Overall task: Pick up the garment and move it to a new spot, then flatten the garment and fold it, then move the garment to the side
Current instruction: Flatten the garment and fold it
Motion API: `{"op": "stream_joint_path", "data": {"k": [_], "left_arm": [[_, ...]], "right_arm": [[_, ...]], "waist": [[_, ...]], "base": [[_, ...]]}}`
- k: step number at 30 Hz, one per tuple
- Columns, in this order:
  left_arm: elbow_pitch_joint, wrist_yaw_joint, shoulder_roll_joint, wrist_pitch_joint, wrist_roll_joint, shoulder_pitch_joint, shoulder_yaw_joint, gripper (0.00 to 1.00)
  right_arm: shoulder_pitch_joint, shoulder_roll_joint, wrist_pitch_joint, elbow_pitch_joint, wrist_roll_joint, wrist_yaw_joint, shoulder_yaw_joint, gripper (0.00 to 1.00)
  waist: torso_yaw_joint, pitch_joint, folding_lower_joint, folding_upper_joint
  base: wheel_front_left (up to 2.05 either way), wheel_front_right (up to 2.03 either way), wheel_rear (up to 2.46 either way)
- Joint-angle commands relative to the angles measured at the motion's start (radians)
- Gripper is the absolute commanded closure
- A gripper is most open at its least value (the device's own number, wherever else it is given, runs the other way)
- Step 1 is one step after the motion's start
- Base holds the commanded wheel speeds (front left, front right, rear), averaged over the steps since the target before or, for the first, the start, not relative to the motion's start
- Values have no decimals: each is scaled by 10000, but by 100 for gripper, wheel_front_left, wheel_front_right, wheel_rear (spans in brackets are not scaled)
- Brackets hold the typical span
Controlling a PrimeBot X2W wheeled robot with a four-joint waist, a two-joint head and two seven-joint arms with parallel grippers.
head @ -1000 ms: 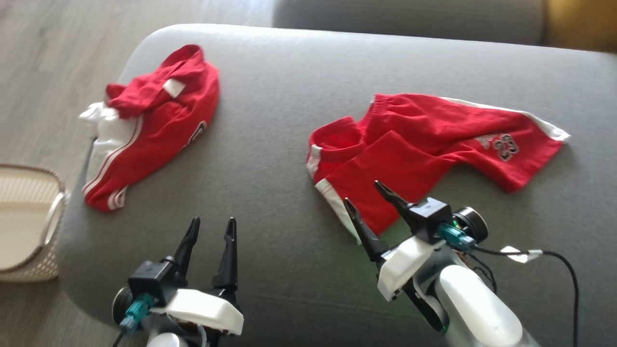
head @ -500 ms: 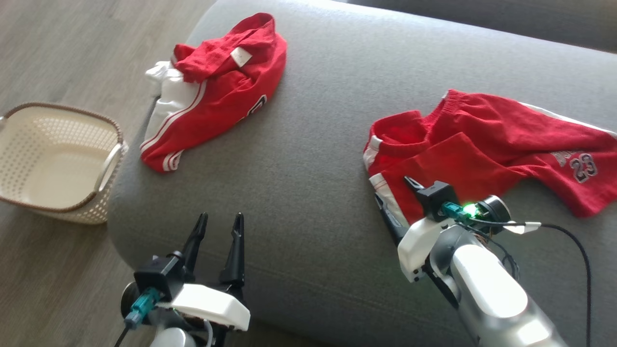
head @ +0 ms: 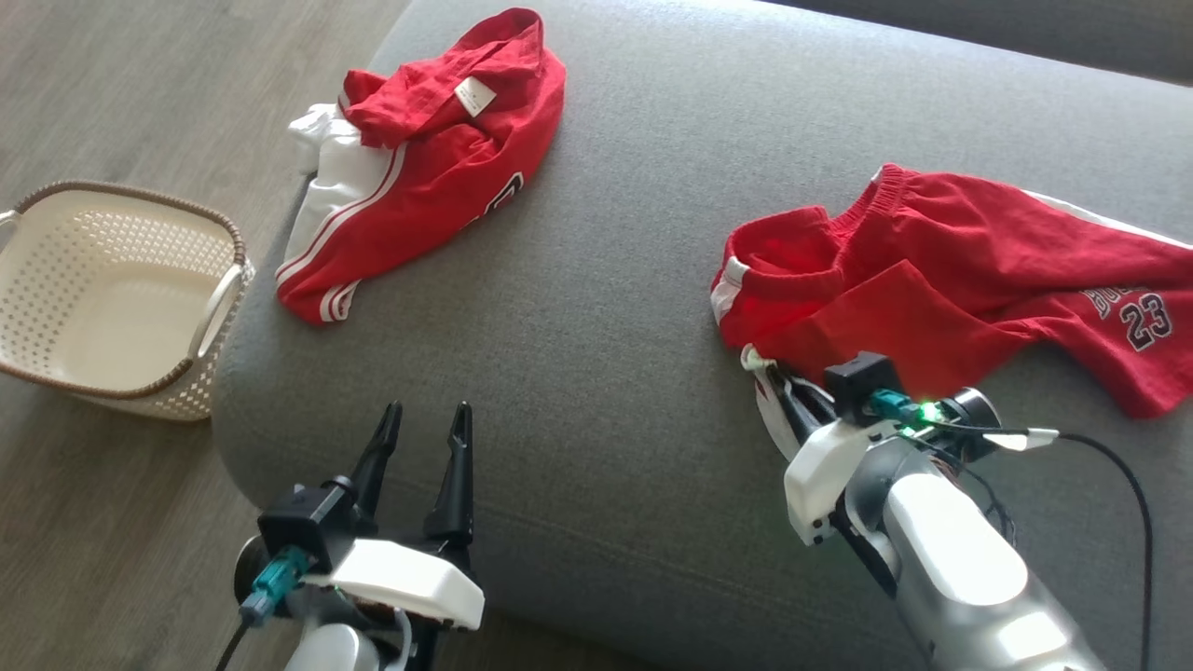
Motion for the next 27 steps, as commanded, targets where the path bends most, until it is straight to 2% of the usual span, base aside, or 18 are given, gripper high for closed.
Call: {"op": "stream_joint_path", "data": {"k": [1, 9, 19, 24, 25, 27], "left_arm": [[-252, 91, 12, -122, -32, -501, 294, 0], [-237, 71, 12, -122, 120, -255, 534, 0], [-367, -54, 12, -122, 368, -205, 859, 0], [-332, -140, 12, -122, 464, -239, 879, 0], [-332, -140, 12, -122, 464, -239, 879, 0], [-313, -173, 12, -122, 506, -245, 907, 0]], "right_arm": [[-438, 131, -273, -335, 119, -2, 64, 100], [12, 131, -829, -1488, 1610, -2, -801, 100], [1019, 131, -954, -2855, 1864, -2, -3107, 100], [1339, 131, -919, -2684, 2192, -2, -4361, 100], [1339, 131, -919, -2684, 2192, -2, -4361, 100], [1368, 131, -925, -2273, 2135, -2, -4845, 100]], "waist": [[-82, -42, 0, 0], [-854, -458, 0, 0], [-2551, -638, 0, 0], [-3251, -644, 0, 0], [-3251, -644, 0, 0], [-3601, -661, 0, 0]], "base": [[0, 0, 0], [0, 0, 0], [0, 0, 0], [0, 0, 0], [0, 0, 0], [0, 0, 0]]}}
